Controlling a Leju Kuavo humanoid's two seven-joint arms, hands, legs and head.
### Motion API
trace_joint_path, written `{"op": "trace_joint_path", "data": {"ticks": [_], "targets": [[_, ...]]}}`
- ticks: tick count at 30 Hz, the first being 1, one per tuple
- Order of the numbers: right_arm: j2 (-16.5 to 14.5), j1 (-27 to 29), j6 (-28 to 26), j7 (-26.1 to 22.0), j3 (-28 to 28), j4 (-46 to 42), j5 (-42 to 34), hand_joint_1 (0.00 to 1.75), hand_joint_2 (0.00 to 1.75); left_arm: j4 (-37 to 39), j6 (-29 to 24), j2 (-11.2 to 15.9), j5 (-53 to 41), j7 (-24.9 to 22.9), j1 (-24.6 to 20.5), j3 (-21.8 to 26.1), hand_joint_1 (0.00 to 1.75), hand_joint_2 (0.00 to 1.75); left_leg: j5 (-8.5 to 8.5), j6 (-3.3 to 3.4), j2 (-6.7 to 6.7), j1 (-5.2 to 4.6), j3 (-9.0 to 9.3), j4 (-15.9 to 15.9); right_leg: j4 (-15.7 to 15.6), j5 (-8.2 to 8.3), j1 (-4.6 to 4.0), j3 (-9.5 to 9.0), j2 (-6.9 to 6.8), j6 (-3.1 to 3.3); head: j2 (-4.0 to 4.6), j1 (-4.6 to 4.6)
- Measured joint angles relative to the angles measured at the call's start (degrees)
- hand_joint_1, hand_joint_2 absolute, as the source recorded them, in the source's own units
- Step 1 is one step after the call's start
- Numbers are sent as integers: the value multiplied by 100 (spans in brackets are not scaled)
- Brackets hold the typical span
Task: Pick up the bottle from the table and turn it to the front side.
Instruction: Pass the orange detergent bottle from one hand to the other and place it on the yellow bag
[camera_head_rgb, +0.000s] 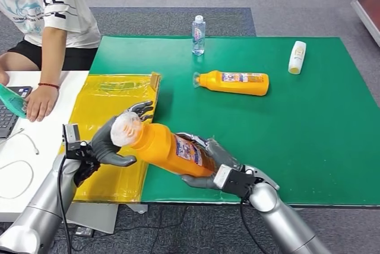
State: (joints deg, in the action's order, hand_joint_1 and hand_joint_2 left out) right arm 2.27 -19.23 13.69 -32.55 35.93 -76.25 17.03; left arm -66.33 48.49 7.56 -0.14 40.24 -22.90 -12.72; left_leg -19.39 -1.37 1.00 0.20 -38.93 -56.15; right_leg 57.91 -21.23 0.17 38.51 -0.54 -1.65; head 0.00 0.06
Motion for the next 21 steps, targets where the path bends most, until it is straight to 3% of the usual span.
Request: {"op": "trace_joint_path", "data": {"ticks": [21], "targets": [[-318, -204, -593, 155, 333, 47, 658, 175, 175, 1090, 762, -264, 430, 0, -691, -838, 0, 175, 4, -1, 0, 0, -4, 0, 1, 3, 0, 2, 0, -1, 0, -1]]}}
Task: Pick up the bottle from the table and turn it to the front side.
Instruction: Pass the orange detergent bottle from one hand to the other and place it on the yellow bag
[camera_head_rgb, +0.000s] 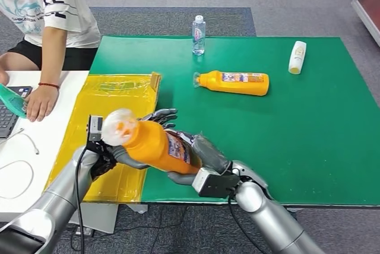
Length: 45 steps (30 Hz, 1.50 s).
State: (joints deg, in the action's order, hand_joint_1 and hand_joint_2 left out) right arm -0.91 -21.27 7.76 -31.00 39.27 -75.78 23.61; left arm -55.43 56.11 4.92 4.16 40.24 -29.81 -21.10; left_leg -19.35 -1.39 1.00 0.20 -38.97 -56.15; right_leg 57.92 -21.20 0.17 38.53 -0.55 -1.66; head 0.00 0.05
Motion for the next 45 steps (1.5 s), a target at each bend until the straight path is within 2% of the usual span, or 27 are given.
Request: {"op": "trace_joint_path", "data": {"ticks": [12, 25, 29, 35, 45], "targets": [[-126, 67, -679, 331, 24, 281, 604, 175, 175, -42, -223, -111, 62, 0, 48, -137, 0, 175, 1, -1, 0, 0, -7, 0, 0, 4, 0, 8, 0, -1, 0, 1], [-333, 61, -826, 395, 36, 841, 850, 175, 175, -70, -237, -114, -61, -3, 89, -264, 0, 175, 5, -5, 0, 0, -13, 0, 0, 7, 0, 14, 1, 1, 0, 0], [-407, -45, -1343, 565, 125, 1128, 1472, 175, 175, -49, -311, -57, -108, -12, 67, -311, 0, 175, 7, -7, 2, 0, -13, 0, 0, 10, -1, 18, 4, 4, 0, 1], [-496, -174, -2377, 1359, 345, 1543, 2907, 175, 175, 60, -471, 76, -170, -20, 24, -445, 0, 175, 14, -6, 4, 3, -19, 0, 1, 17, -4, 25, 5, 8, 0, 1], [-609, -308, -2786, 1960, 537, 2038, 3726, 175, 175, 204, -618, 171, -184, -28, -26, -599, 0, 175, 17, -7, 6, 3, -31, 0, 0, 22, -5, 40, 6, 9, 0, 0]]}}
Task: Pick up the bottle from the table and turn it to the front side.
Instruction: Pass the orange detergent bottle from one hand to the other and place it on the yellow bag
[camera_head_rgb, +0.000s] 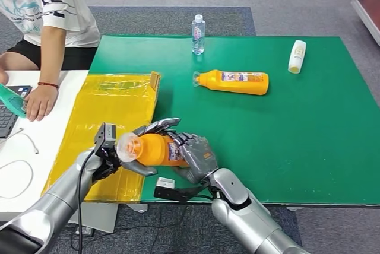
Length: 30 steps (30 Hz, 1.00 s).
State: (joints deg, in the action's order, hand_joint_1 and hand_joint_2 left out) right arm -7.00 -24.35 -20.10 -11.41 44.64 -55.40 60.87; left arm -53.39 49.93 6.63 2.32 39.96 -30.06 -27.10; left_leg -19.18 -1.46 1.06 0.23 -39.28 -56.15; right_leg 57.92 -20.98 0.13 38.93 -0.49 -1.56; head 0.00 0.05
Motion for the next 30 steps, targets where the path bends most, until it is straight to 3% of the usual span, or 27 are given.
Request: {"op": "trace_joint_path", "data": {"ticks": [8, 12, 27, 29, 30], "targets": [[-94, -59, 133, -377, -193, 239, -396, 175, 175, 95, -13, 4, 123, -52, -51, -78, 0, 175, 4, -3, 3, 0, -4, 0, 0, 5, 0, 5, 3, 2, 0, 2], [-98, -32, 316, -552, -278, 187, -648, 175, 175, 96, -4, 31, 145, -53, -5, -83, 171, 175, 4, -3, 3, 0, -6, 0, 0, 5, 0, 8, 4, 2, 0, 1], [-79, 393, 1078, -934, -722, -435, -1735, 175, 175, 65, 26, 75, 232, -32, 112, -75, 175, 175, 4, -2, 2, 0, -10, 0, 0, 5, 0, 4, 2, 0, 0, 2], [-73, 431, 1109, -949, -760, -490, -1793, 138, 175, 58, 22, 75, 227, -31, 117, -75, 175, 175, 4, -2, 1, 0, -10, 0, 1, 5, 0, 4, 2, 0, 0, 1], [-70, 447, 1129, -961, -779, -513, -1827, 98, 175, 54, 20, 74, 225, -31, 121, -75, 175, 175, 4, -2, 1, 0, -10, 0, 1, 5, 0, 4, 2, 0, 0, 1]]}}
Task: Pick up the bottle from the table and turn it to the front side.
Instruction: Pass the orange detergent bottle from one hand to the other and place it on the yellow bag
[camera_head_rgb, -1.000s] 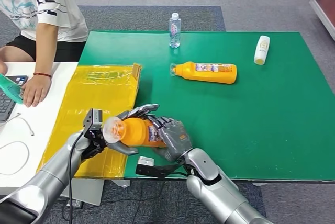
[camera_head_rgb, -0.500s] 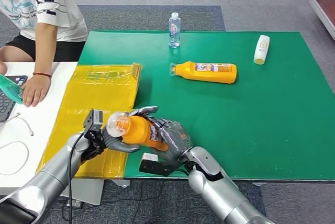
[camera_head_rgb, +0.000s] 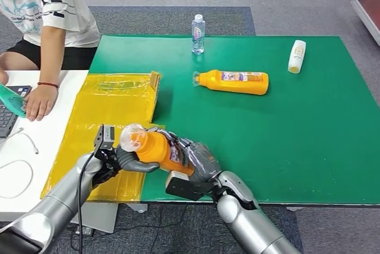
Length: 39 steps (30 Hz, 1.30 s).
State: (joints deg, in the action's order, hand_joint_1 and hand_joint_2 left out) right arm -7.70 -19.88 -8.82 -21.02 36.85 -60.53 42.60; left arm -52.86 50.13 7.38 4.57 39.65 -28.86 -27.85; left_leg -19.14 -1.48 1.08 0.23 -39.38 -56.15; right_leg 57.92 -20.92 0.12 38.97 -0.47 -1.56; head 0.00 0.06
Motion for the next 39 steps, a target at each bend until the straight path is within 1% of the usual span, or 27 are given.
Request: {"op": "trace_joint_path", "data": {"ticks": [1, 2, 3, 4, 9, 17, 18, 20, 22, 24, 28, 32, 36, 39], "targets": [[2, 14, 22, -14, -18, -19, -39, 54, 175, -4, -2, -1, -3, 1, 4, 1, 175, 175, 0, 0, 0, 0, 0, 0, 0, 0, 0, 0, 0, 0, 0, 0], [4, 27, 45, -27, -35, -34, -85, 25, 175, -10, -4, -1, -7, 1, 9, 2, 175, 175, 0, 0, 0, 0, 1, 0, 0, 0, 0, -1, 0, 0, 0, -1], [5, 43, 73, -41, -54, -49, -138, 3, 175, -20, -5, -1, -15, 4, 17, 3, 175, 175, 0, 0, 0, 0, 1, 0, 0, 0, 0, -1, 0, 0, 0, -1], [5, 59, 103, -56, -75, -63, -194, 0, 175, -30, -7, -1, -24, 8, 27, 4, 175, 175, 0, 0, 0, 0, 1, 0, 0, 0, 0, -1, 0, 0, 0, 0], [5, 109, 253, -137, -193, -104, -489, 0, 175, -110, -31, -1, -75, 27, 114, 4, 175, 175, 0, 0, 0, 0, 0, 0, 0, 0, 0, 1, 0, 0, 0, 0], [5, 132, 635, -237, -492, -109, -1132, 0, 175, -331, -125, -1, -224, 33, 239, 0, 175, 175, 1, 1, 0, 0, 0, 0, 0, 1, 0, 0, 0, -1, 0, 0], [4, 133, 706, -255, -523, -108, -1230, 0, 175, -363, -140, -1, -238, 33, 246, 0, 175, 175, 1, 2, 0, 0, 0, 0, 0, 1, 0, 0, -1, -1, 0, 0], [3, 146, 972, -335, -637, -103, -1668, 0, 175, -472, -196, -1, -282, 33, 275, -1, 175, 175, 3, 3, -1, 0, 0, 0, 0, 1, 0, -1, -2, -1, 0, 0], [3, 171, 1277, -438, -841, -97, -2251, 0, 175, -613, -265, 6, -331, 33, 307, -1, 175, 175, 3, 4, -1, 0, -1, 0, 0, 2, 0, -2, -2, -2, 0, 0], [15, 171, 1439, -486, -1121, -88, -2625, 0, 175, -736, -297, 33, -378, 33, 349, -10, 175, 175, 4, 5, -2, -1, -1, 0, -1, 2, 1, -2, -2, -3, 0, -1], [39, 81, 1592, -530, -1654, -71, -3106, 0, 175, -990, -320, 63, -455, 33, 567, -81, 175, 175, 3, 6, 1, -3, 0, -1, -4, 7, 4, 2, 1, -7, 0, -1], [66, 65, 1755, -543, -2124, -98, -3624, 0, 175, -1237, -457, 80, -551, 35, 697, -190, 175, 175, 4, 7, 0, -3, 0, -1, -5, 6, 5, 0, -1, -10, 0, 0], [149, 60, 1954, -545, -2675, -229, -4013, 0, 175, -1423, -743, 146, -712, 35, 754, -370, 175, 175, 4, 6, 0, -3, 0, -1, -4, 8, 4, 0, 1, -9, 0, -1], [200, 64, 2084, -543, -3006, -323, -4130, 0, 175, -1542, -973, 245, -816, 38, 747, -516, 175, 175, 4, 6, 0, -2, 1, -1, -4, 8, 4, 0, 1, -10, 0, -2]]}}
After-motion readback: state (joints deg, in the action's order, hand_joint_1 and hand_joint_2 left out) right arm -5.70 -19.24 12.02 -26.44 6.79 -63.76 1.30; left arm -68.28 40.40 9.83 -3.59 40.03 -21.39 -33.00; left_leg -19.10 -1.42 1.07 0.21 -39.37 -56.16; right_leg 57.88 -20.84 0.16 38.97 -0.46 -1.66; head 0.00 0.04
